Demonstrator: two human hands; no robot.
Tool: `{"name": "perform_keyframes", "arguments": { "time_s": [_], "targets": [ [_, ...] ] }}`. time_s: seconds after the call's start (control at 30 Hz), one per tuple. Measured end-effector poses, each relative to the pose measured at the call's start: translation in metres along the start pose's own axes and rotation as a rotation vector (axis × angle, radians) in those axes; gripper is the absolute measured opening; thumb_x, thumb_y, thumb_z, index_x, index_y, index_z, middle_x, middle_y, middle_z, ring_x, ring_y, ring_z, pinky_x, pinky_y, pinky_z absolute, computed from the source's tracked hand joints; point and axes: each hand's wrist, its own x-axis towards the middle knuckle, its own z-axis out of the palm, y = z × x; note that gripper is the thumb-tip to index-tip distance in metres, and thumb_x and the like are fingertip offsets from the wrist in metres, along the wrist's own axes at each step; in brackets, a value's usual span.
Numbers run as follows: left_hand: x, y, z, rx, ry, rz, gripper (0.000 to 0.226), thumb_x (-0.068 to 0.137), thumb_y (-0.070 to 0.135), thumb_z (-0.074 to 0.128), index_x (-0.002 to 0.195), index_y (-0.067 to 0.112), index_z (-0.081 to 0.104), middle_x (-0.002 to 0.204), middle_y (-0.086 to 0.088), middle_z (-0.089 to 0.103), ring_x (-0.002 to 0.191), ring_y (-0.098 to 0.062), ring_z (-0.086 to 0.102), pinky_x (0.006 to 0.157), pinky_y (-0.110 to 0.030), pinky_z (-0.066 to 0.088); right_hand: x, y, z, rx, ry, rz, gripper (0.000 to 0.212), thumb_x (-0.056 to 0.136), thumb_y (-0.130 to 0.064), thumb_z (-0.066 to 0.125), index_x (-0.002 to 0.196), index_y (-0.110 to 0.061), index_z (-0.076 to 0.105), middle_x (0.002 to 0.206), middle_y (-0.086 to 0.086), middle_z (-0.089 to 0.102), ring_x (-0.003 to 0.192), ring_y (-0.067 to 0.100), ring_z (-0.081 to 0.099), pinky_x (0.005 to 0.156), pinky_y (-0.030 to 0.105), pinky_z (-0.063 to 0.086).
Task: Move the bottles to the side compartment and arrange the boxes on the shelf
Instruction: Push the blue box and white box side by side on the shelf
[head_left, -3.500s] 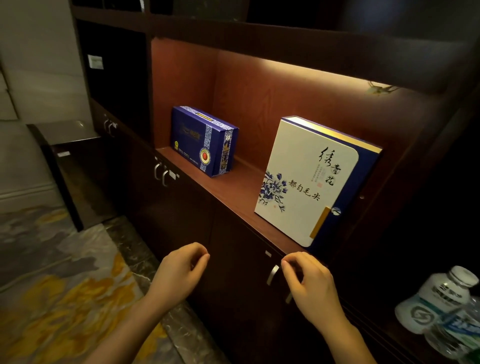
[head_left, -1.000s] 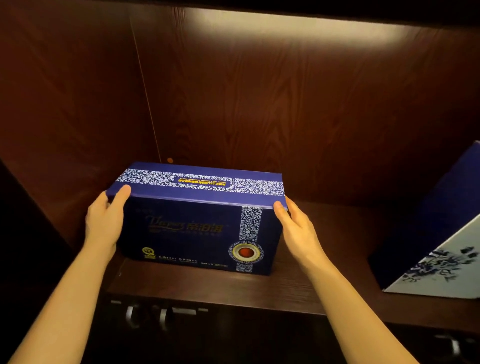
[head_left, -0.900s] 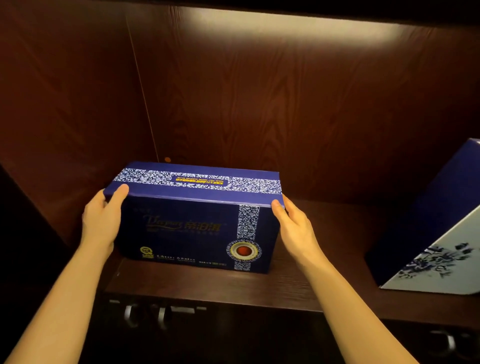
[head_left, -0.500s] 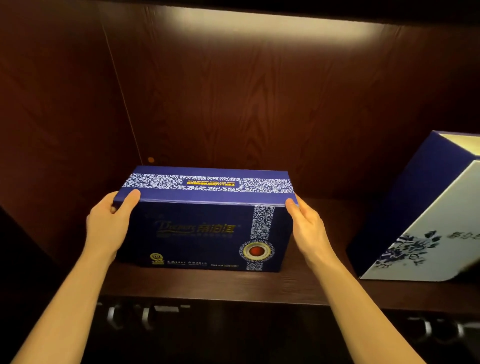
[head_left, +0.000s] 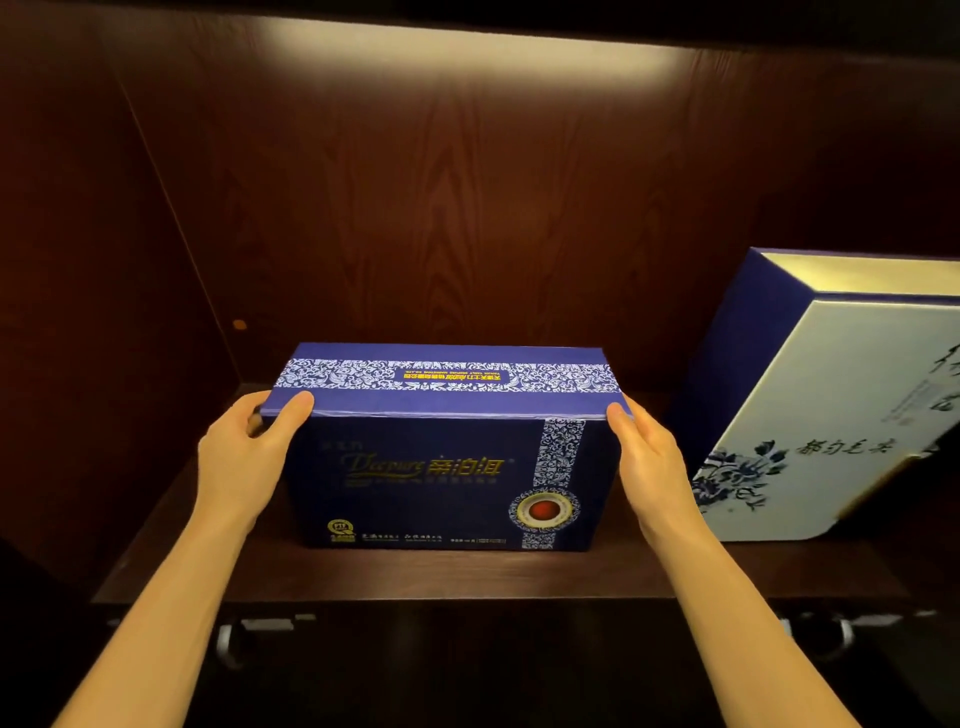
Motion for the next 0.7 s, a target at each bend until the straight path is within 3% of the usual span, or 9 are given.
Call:
{"name": "perform_keyframes", "arguments": {
  "time_s": [0.17, 0.27, 0.37, 0.47, 0.57, 0.7],
  "targets": [
    [-0.017, 0.011, 0.026, 0.042, -0.013, 0.013, 0.058, 0.084, 0.063, 0.064, 0.122, 0.019, 0.063, 0.123, -0.006, 0.067, 0.117, -0.027, 0.062, 0.090, -0.053, 0.055, 0.003, 0.008, -0.027, 0.007, 0.042, -0.002, 0.029, 0.106, -0.044, 0.039, 0.129, -0.042, 0.056, 0.121, -0.011, 0.068, 0.112, 0.011, 0.064, 0.100, 0.051, 0.050],
    [-0.027, 0.017, 0.037, 0.047, -0.030, 0.031, 0.057, 0.083, 0.065, 0.062, 0.119, 0.020, 0.064, 0.119, -0.003, 0.068, 0.112, -0.023, 0.062, 0.079, -0.040, 0.055, 0.004, 0.012, -0.038, -0.003, 0.059, 0.009, 0.037, 0.106, -0.046, 0.036, 0.138, -0.036, 0.049, 0.127, -0.008, 0.064, 0.117, 0.013, 0.060, 0.103, 0.048, 0.048],
    [-0.036, 0.025, 0.047, 0.061, -0.019, 0.048, 0.053, 0.082, 0.065, 0.060, 0.114, 0.023, 0.065, 0.110, 0.004, 0.068, 0.099, -0.010, 0.063, 0.069, -0.028, 0.048, -0.001, 0.013, -0.047, -0.051, 0.060, 0.043, 0.057, 0.103, -0.048, 0.042, 0.156, -0.033, 0.025, 0.146, -0.004, 0.049, 0.124, 0.014, 0.049, 0.103, 0.039, 0.042],
    [-0.043, 0.030, 0.054, 0.091, 0.011, 0.069, 0.044, 0.086, 0.065, 0.058, 0.109, 0.028, 0.064, 0.100, 0.011, 0.066, 0.089, -0.003, 0.061, 0.065, -0.028, 0.047, -0.024, 0.008, -0.053, -0.165, 0.050, -0.108, 0.069, 0.100, -0.046, 0.049, 0.159, -0.033, 0.015, 0.160, -0.010, 0.031, 0.141, 0.008, 0.035, 0.109, 0.025, 0.036],
    [-0.049, 0.032, 0.060, 0.129, 0.038, 0.073, 0.033, 0.092, 0.060, 0.057, 0.108, 0.032, 0.063, 0.100, 0.006, 0.066, 0.090, -0.017, 0.062, 0.071, -0.041, 0.048, -0.049, 0.006, -0.071, -0.178, 0.091, -0.314, 0.059, 0.099, -0.048, 0.051, 0.153, -0.036, 0.031, 0.151, -0.029, 0.037, 0.138, -0.008, 0.035, 0.099, 0.003, 0.034],
    [-0.057, 0.037, 0.068, 0.155, 0.046, 0.061, 0.035, 0.090, 0.065, 0.052, 0.109, 0.036, 0.061, 0.098, 0.001, 0.064, 0.088, -0.025, 0.060, 0.074, -0.050, 0.048, -0.051, 0.018, -0.129, -0.189, 0.354, -0.443, 0.031, 0.097, -0.028, 0.054, 0.128, -0.029, 0.058, 0.125, -0.011, 0.061, 0.114, 0.004, 0.058, 0.095, 0.014, 0.044]
  ]
}}
